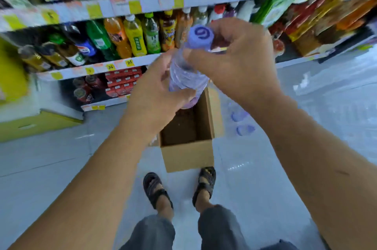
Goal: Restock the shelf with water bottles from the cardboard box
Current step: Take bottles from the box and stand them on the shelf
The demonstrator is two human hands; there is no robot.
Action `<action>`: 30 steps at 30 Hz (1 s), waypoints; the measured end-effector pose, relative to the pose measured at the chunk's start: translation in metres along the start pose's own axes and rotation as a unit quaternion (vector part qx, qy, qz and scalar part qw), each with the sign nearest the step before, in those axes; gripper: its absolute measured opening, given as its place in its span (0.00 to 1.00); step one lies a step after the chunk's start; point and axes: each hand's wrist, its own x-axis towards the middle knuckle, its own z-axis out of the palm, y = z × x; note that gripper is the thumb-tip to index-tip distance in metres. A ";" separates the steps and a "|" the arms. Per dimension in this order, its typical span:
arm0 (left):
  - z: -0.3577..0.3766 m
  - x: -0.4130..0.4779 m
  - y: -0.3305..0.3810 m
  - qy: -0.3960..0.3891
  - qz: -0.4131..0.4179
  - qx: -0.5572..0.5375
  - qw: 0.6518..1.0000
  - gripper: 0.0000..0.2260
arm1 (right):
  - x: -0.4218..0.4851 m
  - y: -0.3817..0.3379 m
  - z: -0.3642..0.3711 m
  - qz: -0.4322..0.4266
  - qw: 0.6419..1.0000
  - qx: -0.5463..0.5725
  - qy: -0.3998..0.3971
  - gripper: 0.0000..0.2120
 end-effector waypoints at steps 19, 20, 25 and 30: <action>-0.015 -0.072 0.410 0.009 0.235 -0.041 0.971 0.25 | 0.019 -0.193 -0.228 -0.126 0.958 0.245 -0.073 0.33; -0.010 -0.072 0.423 0.017 0.241 -0.039 0.970 0.26 | 0.023 -0.198 -0.235 -0.130 0.955 0.256 -0.076 0.31; 0.010 -0.057 0.456 0.101 0.252 -0.030 0.962 0.29 | 0.047 -0.216 -0.261 -0.134 0.955 0.254 -0.076 0.21; 0.014 -0.042 0.468 0.116 0.279 -0.026 0.953 0.23 | 0.071 -0.231 -0.266 -0.105 0.952 0.280 -0.066 0.18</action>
